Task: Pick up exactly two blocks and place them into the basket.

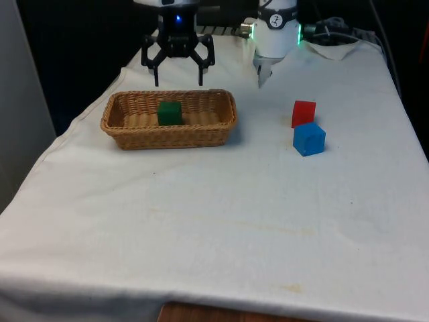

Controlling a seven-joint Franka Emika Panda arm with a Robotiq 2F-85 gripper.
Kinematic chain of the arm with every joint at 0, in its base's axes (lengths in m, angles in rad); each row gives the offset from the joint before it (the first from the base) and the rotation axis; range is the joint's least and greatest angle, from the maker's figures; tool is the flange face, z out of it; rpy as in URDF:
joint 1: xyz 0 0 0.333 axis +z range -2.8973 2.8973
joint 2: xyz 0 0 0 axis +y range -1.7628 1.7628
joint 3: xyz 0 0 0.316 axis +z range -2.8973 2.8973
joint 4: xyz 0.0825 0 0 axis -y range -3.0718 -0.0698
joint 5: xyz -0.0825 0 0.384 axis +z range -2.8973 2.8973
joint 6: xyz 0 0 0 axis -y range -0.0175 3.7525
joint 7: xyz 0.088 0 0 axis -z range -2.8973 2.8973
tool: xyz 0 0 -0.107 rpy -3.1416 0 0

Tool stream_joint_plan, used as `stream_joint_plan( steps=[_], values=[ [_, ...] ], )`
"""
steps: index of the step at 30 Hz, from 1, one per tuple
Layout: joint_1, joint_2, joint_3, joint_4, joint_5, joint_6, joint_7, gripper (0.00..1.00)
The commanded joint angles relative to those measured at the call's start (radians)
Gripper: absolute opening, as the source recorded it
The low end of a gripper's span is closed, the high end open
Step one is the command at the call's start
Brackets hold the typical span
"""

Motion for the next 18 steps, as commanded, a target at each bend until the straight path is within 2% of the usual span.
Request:
stream_joint_plan(
  steps=[1,5,6,8,12,13,14,15,18],
  values=[
    [0.006,-0.008,-0.007,-0.001,-0.026,-0.002,0.006,1.0],
    [0.008,-0.029,-0.006,0.0,-0.053,-0.007,0.006,1.0],
    [0.002,-0.027,0.001,0.0,-0.035,-0.005,-0.004,1.0],
    [0.012,-0.031,-0.004,0.003,-0.072,-0.002,0.018,1.0],
    [0.017,-0.027,0.0,0.006,-0.102,0.007,0.047,1.0],
    [0.01,-0.04,0.009,0.002,-0.082,-0.004,0.028,1.0],
    [0.012,-0.038,0.012,0.002,-0.103,0.001,0.048,1.0],
    [0.02,-0.024,0.004,0.007,-0.131,0.013,0.074,1.0],
    [0.024,-0.022,0.007,0.009,-0.162,0.018,0.103,1.0]
  ],
)
